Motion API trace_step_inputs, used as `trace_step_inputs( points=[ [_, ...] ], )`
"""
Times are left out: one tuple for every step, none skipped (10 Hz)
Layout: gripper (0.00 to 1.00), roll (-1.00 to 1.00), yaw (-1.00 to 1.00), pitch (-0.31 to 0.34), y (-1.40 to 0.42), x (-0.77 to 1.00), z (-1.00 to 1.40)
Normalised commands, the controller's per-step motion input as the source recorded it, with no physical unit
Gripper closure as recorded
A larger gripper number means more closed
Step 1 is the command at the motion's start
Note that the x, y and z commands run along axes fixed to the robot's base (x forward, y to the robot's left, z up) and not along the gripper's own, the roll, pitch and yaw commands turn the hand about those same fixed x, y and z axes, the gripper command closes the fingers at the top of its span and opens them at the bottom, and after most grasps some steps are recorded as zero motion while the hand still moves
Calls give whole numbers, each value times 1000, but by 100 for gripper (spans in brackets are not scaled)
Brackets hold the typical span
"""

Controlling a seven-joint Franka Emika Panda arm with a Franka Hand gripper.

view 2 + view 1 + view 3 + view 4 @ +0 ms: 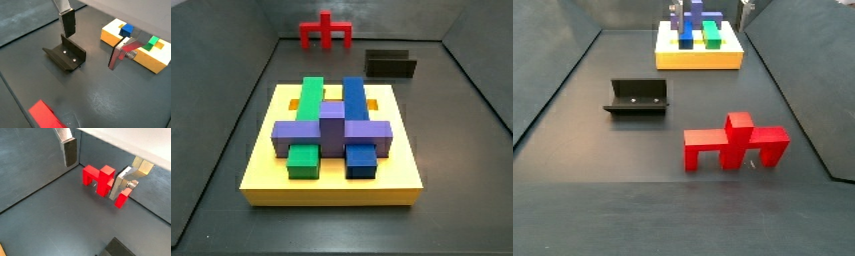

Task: Pick up the red object. Move up. Move to above the board. Insert the red object.
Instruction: Pick up the red object.

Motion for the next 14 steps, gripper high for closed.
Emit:
trace_step_inputs(
  points=[
    [0,0,0,0,0,-86,0],
    [0,3,-154,0,0,-289,-46],
    [0,-110,0,-51,911,-283,-263],
    [0,-19,0,0,1000,-177,-331],
    [0,-17,0,0,1000,-191,-354],
    [0,-16,0,0,1000,-194,-366],
    [0,-30,14,-29,1000,-183,-497],
    [0,-3,0,-43,1000,-120,-480],
    [0,-10,0,-31,1000,-49,-423],
    [0,-20,0,-40,1000,0,-237],
    [0,-23,0,-31,754,0,-57],
    [0,-59,129,-19,491,146,0],
    [0,-4,69,0,286,237,-123],
    [0,0,86,0,94,177,-291]
  ],
)
